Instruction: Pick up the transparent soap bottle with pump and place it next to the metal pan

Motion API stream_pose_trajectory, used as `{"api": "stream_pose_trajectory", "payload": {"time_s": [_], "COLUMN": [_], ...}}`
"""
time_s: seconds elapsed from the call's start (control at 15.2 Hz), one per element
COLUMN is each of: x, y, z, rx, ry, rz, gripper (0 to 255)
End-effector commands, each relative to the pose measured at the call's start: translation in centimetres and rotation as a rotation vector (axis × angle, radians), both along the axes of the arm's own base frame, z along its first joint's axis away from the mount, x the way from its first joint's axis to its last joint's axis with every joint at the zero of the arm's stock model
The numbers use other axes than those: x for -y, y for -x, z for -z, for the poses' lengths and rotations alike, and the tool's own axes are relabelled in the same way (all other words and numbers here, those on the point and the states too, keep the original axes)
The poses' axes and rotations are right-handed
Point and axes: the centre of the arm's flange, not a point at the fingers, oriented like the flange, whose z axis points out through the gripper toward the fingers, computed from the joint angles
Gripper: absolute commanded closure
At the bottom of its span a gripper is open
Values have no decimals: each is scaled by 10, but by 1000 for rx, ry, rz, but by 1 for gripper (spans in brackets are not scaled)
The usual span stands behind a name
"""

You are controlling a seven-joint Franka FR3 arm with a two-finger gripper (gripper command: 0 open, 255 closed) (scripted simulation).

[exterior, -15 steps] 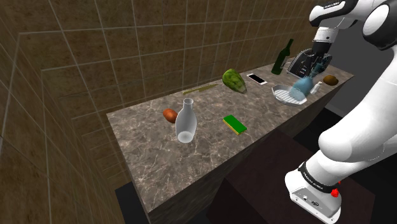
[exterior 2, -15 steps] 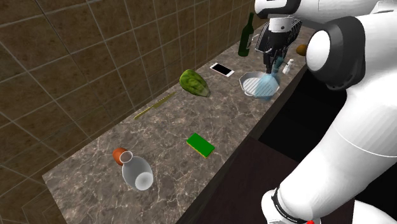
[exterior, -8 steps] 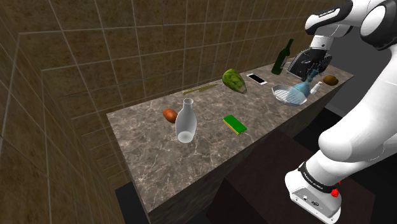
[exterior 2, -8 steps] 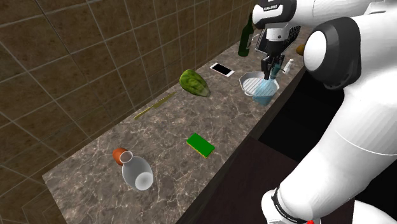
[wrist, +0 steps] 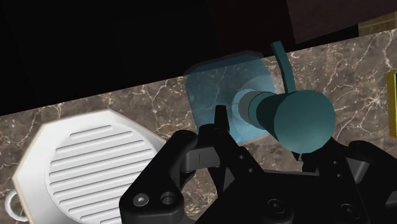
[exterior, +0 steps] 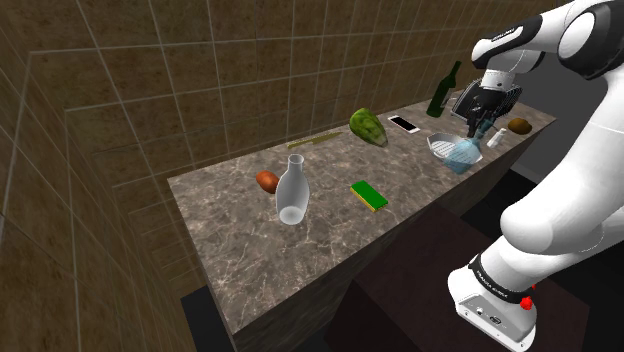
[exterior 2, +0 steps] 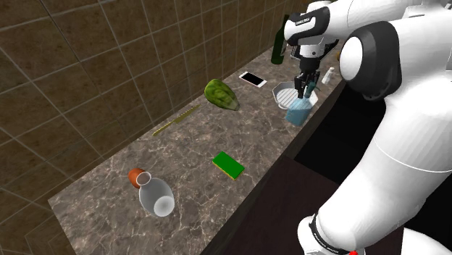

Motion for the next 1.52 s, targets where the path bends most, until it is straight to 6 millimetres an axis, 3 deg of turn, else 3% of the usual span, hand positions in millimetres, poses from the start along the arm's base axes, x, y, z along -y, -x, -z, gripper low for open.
{"api": "stream_pose_trajectory", "payload": {"time_s": [0.0, 0.66, 1.19, 1.25, 1.45], "x": [0, 0, 0, 0, 0], "y": [0, 0, 0, 0, 0], "z": [10, 63, 66, 66, 66], "rx": [1, 1, 1, 1, 1], "ry": [1, 1, 1, 1, 1], "rz": [0, 0, 0, 0, 0], "gripper": [255, 255, 255, 0, 0]}}
